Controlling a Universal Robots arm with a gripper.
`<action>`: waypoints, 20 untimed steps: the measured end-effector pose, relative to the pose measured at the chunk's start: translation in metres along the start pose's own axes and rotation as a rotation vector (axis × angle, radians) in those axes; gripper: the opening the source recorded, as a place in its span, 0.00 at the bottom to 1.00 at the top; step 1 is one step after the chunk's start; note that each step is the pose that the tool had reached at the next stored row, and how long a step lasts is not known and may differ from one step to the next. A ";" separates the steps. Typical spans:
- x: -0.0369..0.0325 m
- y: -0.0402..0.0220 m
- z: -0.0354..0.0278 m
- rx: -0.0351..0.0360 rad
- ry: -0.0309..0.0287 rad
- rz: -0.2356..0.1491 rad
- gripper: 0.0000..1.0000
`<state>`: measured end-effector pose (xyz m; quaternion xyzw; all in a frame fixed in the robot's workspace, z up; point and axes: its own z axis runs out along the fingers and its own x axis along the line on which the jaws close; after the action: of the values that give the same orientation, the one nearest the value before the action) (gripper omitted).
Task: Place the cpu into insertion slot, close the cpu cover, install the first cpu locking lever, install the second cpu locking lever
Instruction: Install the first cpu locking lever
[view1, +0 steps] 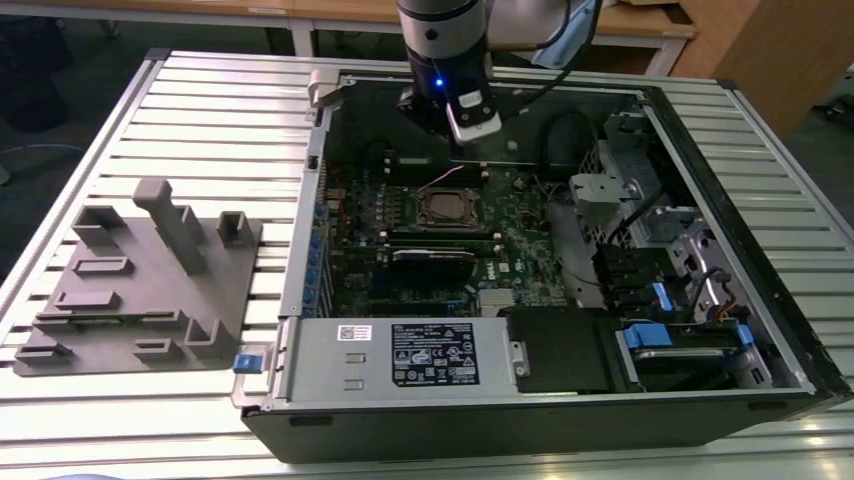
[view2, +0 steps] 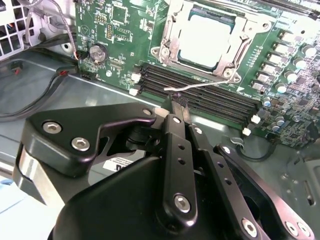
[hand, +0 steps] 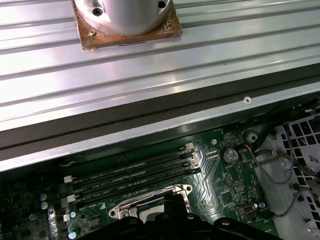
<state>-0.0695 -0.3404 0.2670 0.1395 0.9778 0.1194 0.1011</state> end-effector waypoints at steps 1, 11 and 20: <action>0.0001 -0.0001 0.0005 -0.0002 -0.0001 0.000 0.11; 0.0025 -0.0039 0.0140 0.0019 -0.0009 -0.001 0.11; 0.0041 -0.0065 0.0231 0.0348 -0.0095 -0.008 0.11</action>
<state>-0.0696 -0.3405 0.2426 0.1376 0.9798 0.1013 0.1039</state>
